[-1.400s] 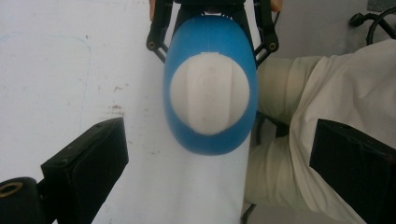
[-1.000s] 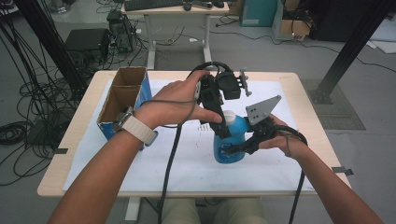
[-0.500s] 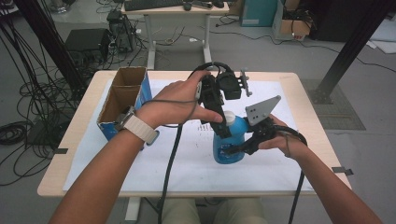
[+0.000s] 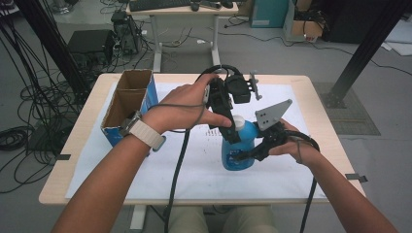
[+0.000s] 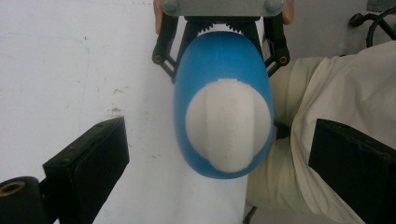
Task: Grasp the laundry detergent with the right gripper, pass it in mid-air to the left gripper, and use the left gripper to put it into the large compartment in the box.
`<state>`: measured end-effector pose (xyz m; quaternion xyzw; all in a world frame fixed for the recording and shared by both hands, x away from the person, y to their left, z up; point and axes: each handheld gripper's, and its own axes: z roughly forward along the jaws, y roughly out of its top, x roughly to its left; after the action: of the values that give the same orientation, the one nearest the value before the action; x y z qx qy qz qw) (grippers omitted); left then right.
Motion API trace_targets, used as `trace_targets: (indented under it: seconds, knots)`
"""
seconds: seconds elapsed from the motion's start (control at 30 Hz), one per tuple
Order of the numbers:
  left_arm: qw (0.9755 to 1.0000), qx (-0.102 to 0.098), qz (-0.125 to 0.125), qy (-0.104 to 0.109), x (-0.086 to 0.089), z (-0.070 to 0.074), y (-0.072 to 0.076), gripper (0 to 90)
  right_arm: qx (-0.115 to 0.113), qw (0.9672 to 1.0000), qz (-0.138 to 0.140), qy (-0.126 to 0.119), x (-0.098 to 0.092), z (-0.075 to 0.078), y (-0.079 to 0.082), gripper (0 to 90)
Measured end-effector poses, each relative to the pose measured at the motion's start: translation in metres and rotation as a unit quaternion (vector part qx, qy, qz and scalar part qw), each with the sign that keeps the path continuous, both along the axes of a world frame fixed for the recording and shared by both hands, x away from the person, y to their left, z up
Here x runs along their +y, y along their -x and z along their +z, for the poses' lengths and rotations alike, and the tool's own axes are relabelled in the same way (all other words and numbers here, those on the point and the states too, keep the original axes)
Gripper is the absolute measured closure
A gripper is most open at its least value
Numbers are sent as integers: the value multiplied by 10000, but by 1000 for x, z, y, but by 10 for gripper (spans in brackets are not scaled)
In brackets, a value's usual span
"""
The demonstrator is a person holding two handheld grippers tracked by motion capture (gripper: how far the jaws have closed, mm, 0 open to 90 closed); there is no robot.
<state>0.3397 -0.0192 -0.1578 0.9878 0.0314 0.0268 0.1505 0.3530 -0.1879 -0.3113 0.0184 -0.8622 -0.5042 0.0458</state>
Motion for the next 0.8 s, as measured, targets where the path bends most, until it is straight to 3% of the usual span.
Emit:
trace_targets:
  seconds: [0.8]
  knots:
    - [10000,-51,47,34,0,1,0,55,-2,10000,-13,-27,0,0,0,435]
